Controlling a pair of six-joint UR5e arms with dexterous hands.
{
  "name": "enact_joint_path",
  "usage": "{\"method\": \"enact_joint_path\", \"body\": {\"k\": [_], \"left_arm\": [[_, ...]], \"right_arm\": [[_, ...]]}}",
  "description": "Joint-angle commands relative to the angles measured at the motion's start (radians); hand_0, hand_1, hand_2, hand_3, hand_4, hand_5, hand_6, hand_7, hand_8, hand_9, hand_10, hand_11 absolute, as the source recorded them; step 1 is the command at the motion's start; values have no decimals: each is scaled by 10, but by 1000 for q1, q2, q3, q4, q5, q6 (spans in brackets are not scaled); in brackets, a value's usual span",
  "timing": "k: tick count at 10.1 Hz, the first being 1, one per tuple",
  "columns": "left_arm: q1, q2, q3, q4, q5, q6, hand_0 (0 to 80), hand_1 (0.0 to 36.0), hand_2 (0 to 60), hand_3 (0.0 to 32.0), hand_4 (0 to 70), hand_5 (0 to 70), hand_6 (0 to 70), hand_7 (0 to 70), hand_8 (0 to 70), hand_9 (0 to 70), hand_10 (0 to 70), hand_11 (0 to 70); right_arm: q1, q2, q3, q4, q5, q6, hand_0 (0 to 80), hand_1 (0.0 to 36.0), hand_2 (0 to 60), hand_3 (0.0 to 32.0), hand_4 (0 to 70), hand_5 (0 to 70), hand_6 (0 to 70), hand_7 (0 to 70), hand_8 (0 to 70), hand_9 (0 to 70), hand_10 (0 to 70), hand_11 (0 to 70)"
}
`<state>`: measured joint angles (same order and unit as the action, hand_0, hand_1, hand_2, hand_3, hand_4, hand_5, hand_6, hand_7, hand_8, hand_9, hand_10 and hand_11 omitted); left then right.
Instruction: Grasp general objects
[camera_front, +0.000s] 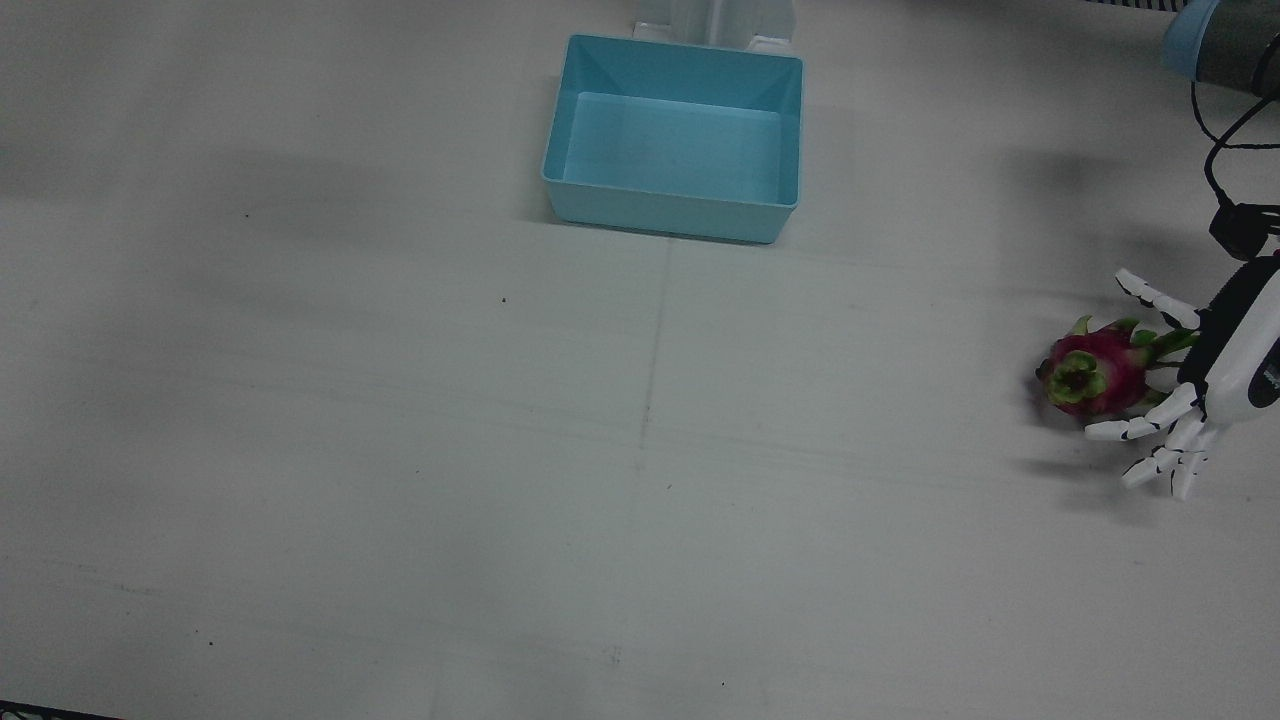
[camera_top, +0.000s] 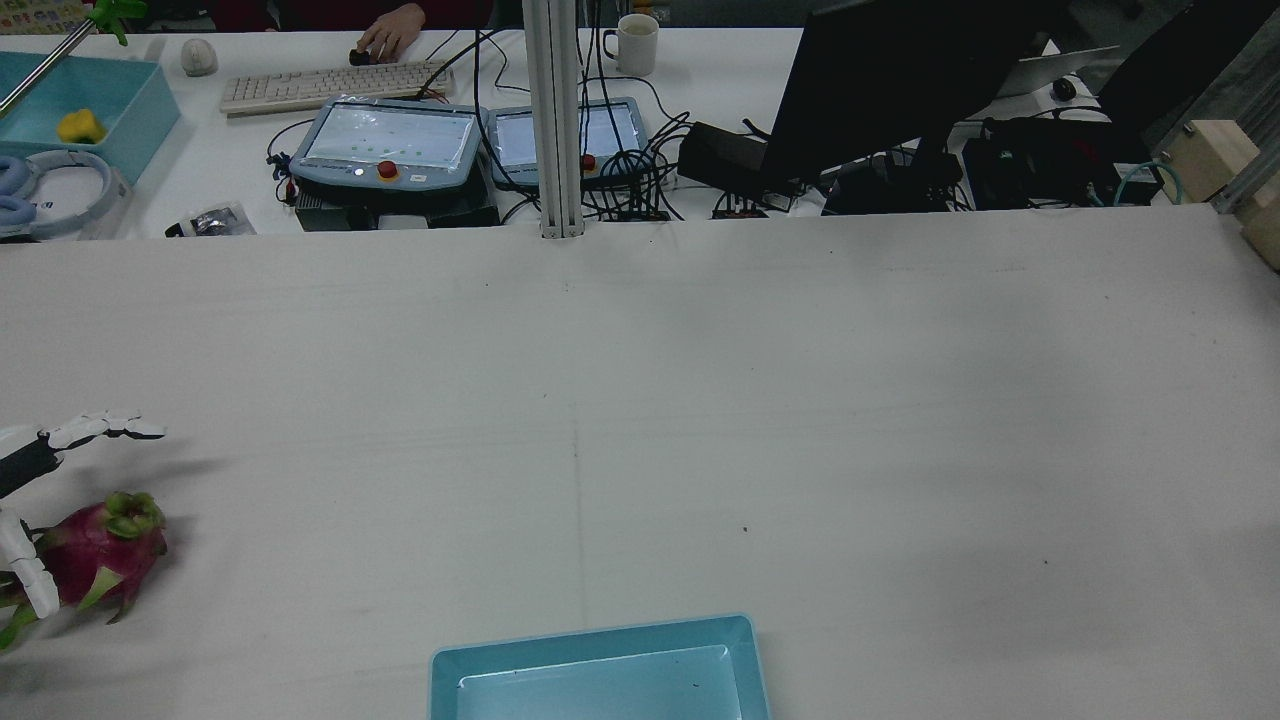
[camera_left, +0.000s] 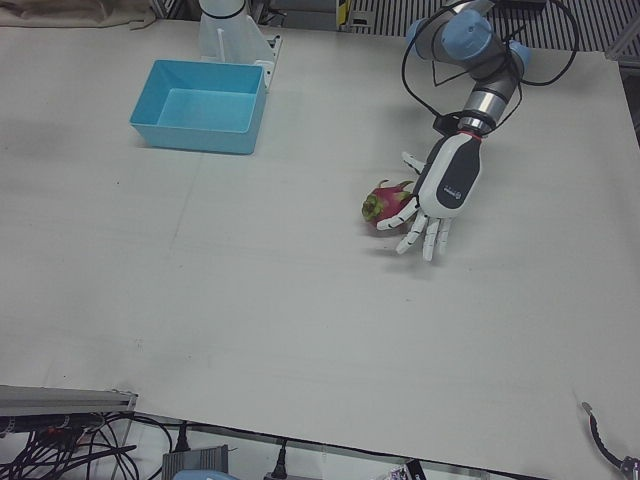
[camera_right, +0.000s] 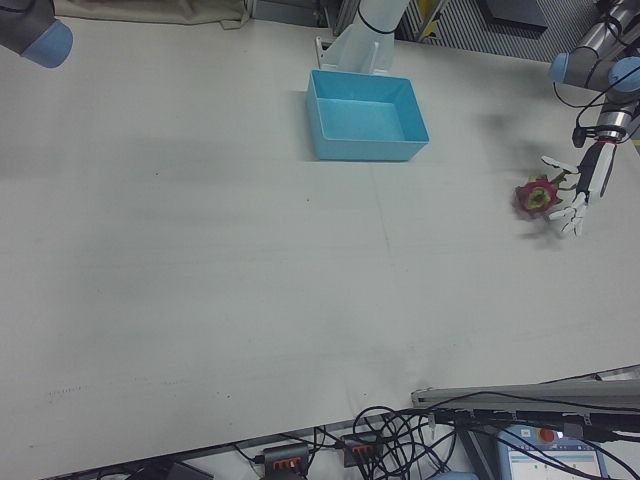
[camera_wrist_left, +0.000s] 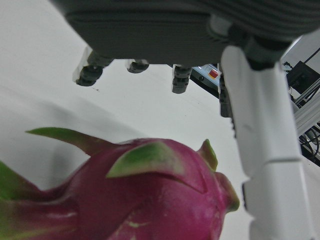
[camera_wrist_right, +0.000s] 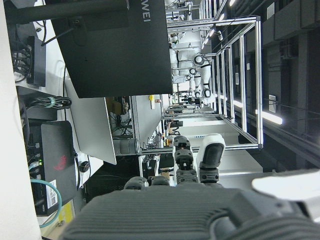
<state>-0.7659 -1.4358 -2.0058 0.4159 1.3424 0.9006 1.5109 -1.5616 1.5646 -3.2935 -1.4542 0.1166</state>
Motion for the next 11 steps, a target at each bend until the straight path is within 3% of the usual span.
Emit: {"method": "enact_joint_path", "body": {"k": [1, 2, 4, 7, 11], "left_arm": [[8, -15, 53, 26, -19, 0, 800, 253, 0, 320, 0, 188, 0, 150, 0, 16, 0, 0], [10, -12, 56, 26, -20, 1, 781, 244, 0, 320, 0, 174, 0, 140, 0, 14, 0, 0], [11, -12, 82, 9, -19, 4, 637, 214, 0, 320, 0, 117, 0, 101, 0, 6, 0, 0], [26, -12, 82, 17, -9, 6, 604, 199, 0, 320, 0, 95, 0, 88, 0, 3, 0, 0], [47, -12, 76, 23, -11, 6, 623, 214, 0, 320, 0, 104, 0, 90, 0, 4, 0, 0]], "right_arm": [[0, 0, 0, 0, 0, 0, 0, 0, 0, 0, 0, 0, 0, 0, 0, 0, 0, 0], [0, 2, 0, 0, 0, 0, 0, 0, 0, 0, 0, 0, 0, 0, 0, 0, 0, 0], [0, 0, 0, 0, 0, 0, 0, 0, 0, 0, 0, 0, 0, 0, 0, 0, 0, 0], [0, 0, 0, 0, 0, 0, 0, 0, 0, 0, 0, 0, 0, 0, 0, 0, 0, 0], [0, 0, 0, 0, 0, 0, 0, 0, 0, 0, 0, 0, 0, 0, 0, 0, 0, 0]]}}
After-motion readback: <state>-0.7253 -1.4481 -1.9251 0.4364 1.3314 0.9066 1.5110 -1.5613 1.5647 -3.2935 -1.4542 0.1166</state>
